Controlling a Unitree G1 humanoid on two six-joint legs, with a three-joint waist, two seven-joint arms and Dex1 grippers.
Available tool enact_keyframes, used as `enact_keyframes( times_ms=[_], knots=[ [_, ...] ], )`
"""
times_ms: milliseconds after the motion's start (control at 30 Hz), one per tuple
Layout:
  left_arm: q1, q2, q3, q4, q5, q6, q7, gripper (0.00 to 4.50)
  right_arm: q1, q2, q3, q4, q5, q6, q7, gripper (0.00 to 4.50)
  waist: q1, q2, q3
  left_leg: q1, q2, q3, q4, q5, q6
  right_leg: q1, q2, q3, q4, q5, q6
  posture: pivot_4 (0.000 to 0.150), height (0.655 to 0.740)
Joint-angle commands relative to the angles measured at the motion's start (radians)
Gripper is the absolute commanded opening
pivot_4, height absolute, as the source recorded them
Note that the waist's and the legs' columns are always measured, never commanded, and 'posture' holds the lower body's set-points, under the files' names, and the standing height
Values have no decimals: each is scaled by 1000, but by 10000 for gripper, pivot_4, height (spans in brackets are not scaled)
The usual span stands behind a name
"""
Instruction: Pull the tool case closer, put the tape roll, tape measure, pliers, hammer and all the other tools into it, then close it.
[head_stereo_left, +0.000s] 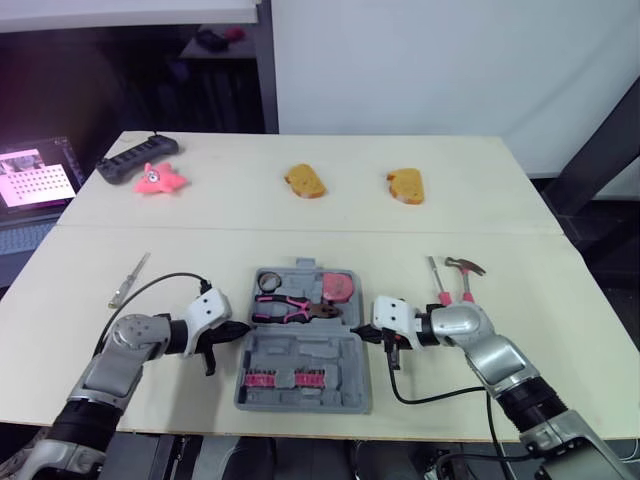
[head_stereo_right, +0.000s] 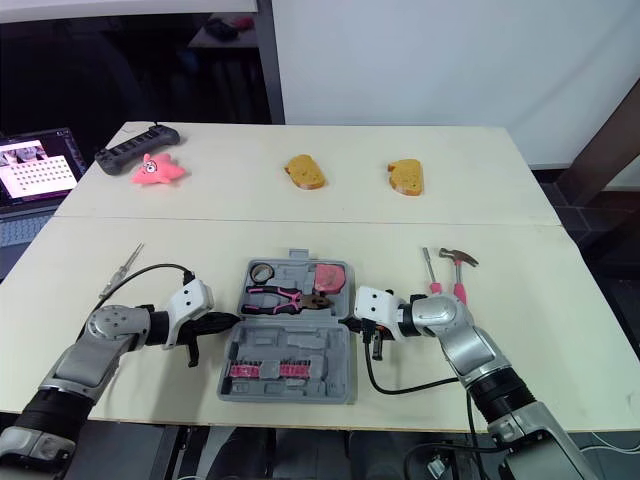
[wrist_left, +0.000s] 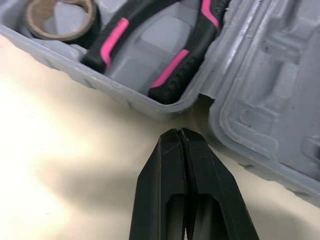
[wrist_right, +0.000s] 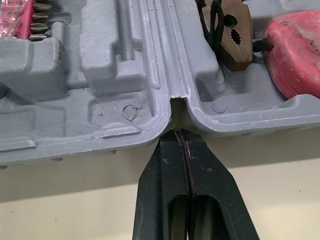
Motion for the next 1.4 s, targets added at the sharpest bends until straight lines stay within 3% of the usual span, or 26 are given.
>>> enact_keyframes(
  times_ms=[33,167,300,633,733,933,1000,1233,1400],
  knots=[
    [-7,1,4,-21,-2,-14,11,427,17,-4,17,-11,-4,13,6,0,0,0,0,0,0,0,0,0,0,0,0,0,0,0,0,1500,7400],
    [8,1,7,-48,-16,2,11,427,11,-21,-3,15,-3,7,1,0,0,0,0,0,0,0,0,0,0,0,0,0,0,0,0,1500,7400],
    [92,45,120,-115,-93,51,18,427,22,-76,-50,22,22,-2,10,0,0,0,0,0,0,0,0,0,0,0,0,0,0,0,0,1500,7400],
    [264,98,431,-195,-304,73,6,427,164,-157,-341,-171,294,72,28,0,11,1,1,-1,0,0,0,0,0,-1,-1,0,0,0,0,1500,7400],
    [296,107,501,-184,-339,51,-6,8763,235,-181,-442,-227,376,90,31,8580,14,0,1,-1,0,0,0,0,0,-1,-1,0,-1,0,0,1500,7400],
    [381,128,667,-59,-363,-52,-42,37945,391,-171,-652,-289,472,63,-24,36941,17,0,1,-1,0,1,0,0,0,-1,0,0,-1,-2,-3,1500,7400],
    [401,132,722,-5,-373,-83,-44,44773,432,-162,-731,-258,498,44,-44,44317,17,0,1,-1,0,1,0,0,0,-1,0,0,-1,-2,-4,1500,7400],
    [461,121,875,177,-396,-182,-25,44773,503,-127,-942,-47,553,-70,-80,44317,21,0,1,-1,0,3,0,0,0,-1,-1,1,-3,-3,-5,1500,7400],
    [474,109,941,281,-427,-236,-12,44773,502,-102,-952,-15,570,-84,-101,44317,15,0,1,-1,0,3,-1,0,0,-2,-1,2,-3,-3,-5,1500,7400]
  ],
)
